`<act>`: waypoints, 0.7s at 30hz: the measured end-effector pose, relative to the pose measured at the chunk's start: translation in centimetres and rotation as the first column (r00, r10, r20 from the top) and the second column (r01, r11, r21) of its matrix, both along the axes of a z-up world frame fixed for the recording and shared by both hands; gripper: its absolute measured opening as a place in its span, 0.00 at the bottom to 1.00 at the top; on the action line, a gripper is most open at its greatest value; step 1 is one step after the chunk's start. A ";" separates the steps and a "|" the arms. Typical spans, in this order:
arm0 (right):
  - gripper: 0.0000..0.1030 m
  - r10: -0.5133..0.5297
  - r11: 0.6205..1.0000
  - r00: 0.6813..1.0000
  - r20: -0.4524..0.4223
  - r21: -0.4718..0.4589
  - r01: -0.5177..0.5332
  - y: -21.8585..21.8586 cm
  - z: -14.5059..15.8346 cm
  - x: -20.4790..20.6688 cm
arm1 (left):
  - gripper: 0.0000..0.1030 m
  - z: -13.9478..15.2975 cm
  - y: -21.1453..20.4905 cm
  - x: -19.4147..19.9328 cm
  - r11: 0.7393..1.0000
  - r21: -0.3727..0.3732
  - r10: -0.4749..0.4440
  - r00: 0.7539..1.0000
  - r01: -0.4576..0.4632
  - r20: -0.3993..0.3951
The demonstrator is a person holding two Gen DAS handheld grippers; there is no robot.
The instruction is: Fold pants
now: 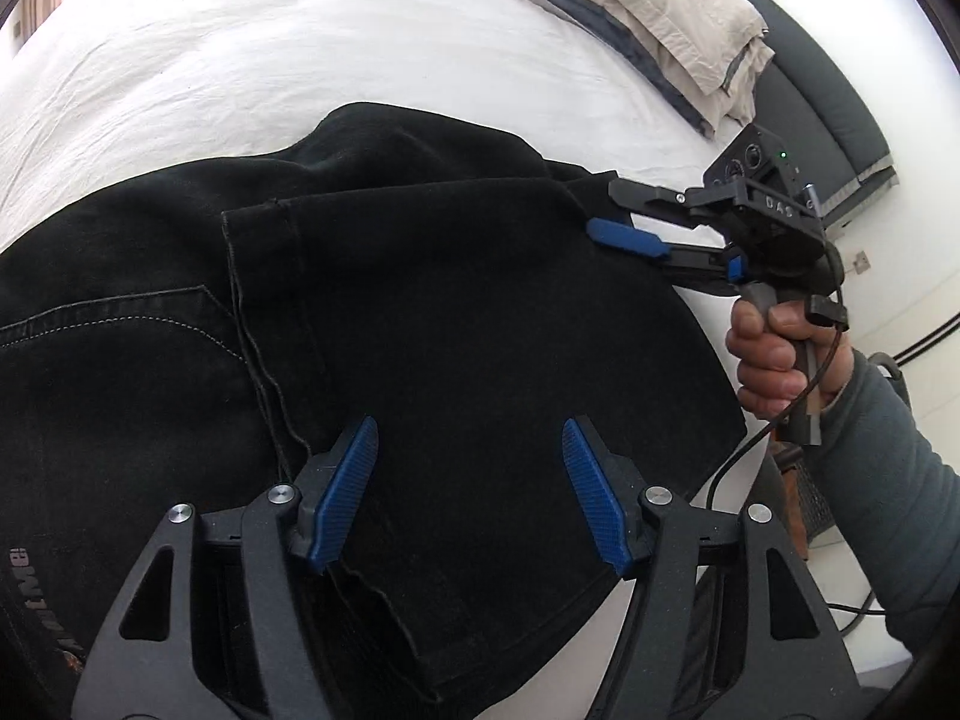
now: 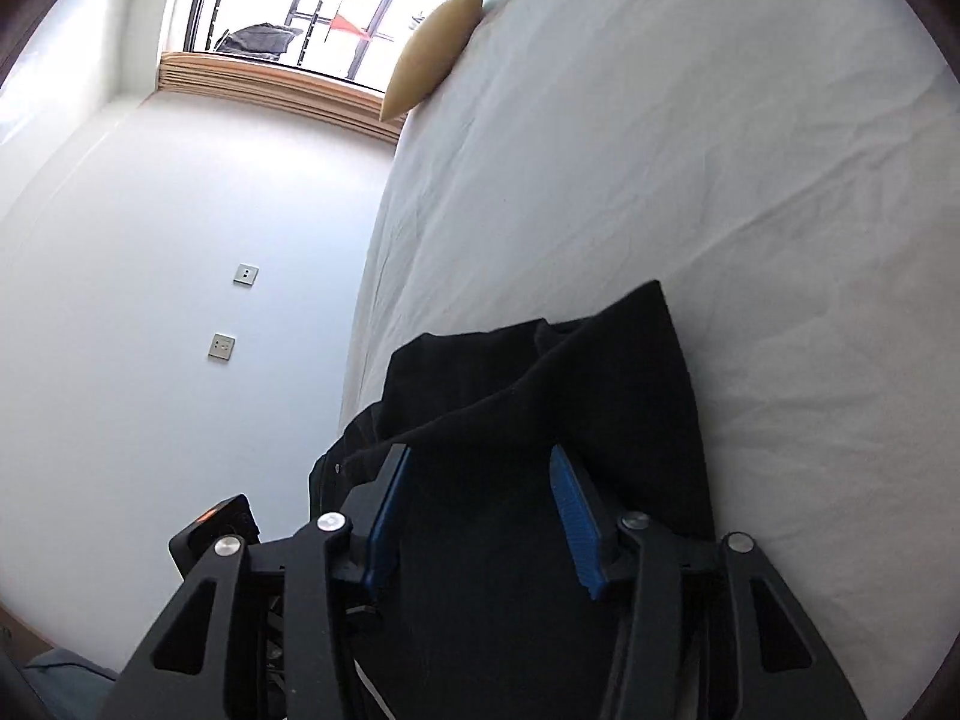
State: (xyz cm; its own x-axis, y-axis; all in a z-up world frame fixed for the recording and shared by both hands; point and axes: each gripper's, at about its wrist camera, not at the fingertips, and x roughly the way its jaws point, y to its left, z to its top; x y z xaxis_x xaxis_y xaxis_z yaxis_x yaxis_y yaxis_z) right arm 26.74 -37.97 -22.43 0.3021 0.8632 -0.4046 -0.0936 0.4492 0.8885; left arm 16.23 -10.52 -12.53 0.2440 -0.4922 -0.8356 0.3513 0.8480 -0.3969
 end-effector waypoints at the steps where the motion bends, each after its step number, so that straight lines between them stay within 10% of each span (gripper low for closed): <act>1: 0.48 0.006 1.000 1.000 0.000 0.022 -0.006 -0.2 0.1 -0.8 | 0.61 -0.1 0.2 -0.2 1.000 -0.004 -0.010 1.000 0.010 0.009; 13: 0.53 0.148 0.986 0.987 -0.067 -0.061 -0.152 0.5 1.6 -12.3 | 0.61 -1.2 -0.9 -2.0 0.999 0.005 -0.046 0.992 0.046 0.116; 21: 0.56 0.060 0.998 0.995 0.079 -0.017 -0.058 3.7 6.1 -13.0 | 0.64 2.0 4.5 -6.4 0.986 -0.064 0.166 0.971 -0.157 0.171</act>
State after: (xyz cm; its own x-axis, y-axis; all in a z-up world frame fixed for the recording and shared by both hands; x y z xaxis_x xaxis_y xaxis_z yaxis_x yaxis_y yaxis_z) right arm 13.73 -34.27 -16.30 0.2826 0.8745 -0.3942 -0.1906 0.4540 0.8704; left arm 9.82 -5.98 -10.53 0.4638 -0.4740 -0.7485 0.2791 0.8800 -0.3843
